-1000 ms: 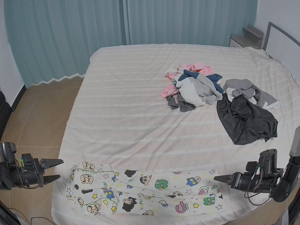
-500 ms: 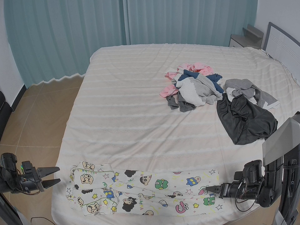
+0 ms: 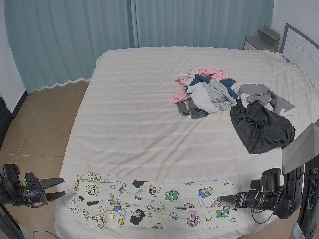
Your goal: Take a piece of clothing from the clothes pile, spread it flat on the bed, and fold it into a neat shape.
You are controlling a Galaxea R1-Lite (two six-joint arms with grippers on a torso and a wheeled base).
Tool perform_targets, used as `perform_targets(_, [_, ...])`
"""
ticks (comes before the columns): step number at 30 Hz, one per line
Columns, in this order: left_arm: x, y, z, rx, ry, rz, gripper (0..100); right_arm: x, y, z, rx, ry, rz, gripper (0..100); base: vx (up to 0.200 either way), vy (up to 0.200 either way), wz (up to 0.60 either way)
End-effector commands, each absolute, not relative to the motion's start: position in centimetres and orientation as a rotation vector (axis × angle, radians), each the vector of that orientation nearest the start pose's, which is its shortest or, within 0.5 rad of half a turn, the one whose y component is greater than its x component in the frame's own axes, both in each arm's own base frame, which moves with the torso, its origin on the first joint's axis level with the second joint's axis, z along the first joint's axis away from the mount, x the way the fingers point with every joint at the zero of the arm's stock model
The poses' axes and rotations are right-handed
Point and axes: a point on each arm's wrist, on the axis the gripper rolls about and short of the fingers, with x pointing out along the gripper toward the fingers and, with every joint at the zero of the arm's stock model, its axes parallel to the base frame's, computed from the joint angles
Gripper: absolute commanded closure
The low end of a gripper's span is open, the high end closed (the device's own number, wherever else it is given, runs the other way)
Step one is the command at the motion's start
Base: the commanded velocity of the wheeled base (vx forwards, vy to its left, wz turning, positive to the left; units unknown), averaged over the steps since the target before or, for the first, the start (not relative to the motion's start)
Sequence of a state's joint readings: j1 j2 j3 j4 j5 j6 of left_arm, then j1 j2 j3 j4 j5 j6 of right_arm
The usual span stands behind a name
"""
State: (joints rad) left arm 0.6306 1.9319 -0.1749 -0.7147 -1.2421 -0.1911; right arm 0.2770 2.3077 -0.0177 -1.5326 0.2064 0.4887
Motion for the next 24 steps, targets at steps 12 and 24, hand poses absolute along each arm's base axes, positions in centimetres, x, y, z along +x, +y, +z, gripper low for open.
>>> perform_targets(12, [16.8, 9.6, 1.7, -1.035, 0.693, -0.501, 0, 20.8, 7.2, -5.2, 0.367, 0.933, 0.269, 0, 0.0, 0.0, 0.0])
perform_targets(24, [16.9, 9.6, 1.8, -1.033, 0.691, -0.502, 0, 21.7, 8.2, -6.1, 0.359, 0.924, 0.3, 0, 0.0, 0.0, 0.0])
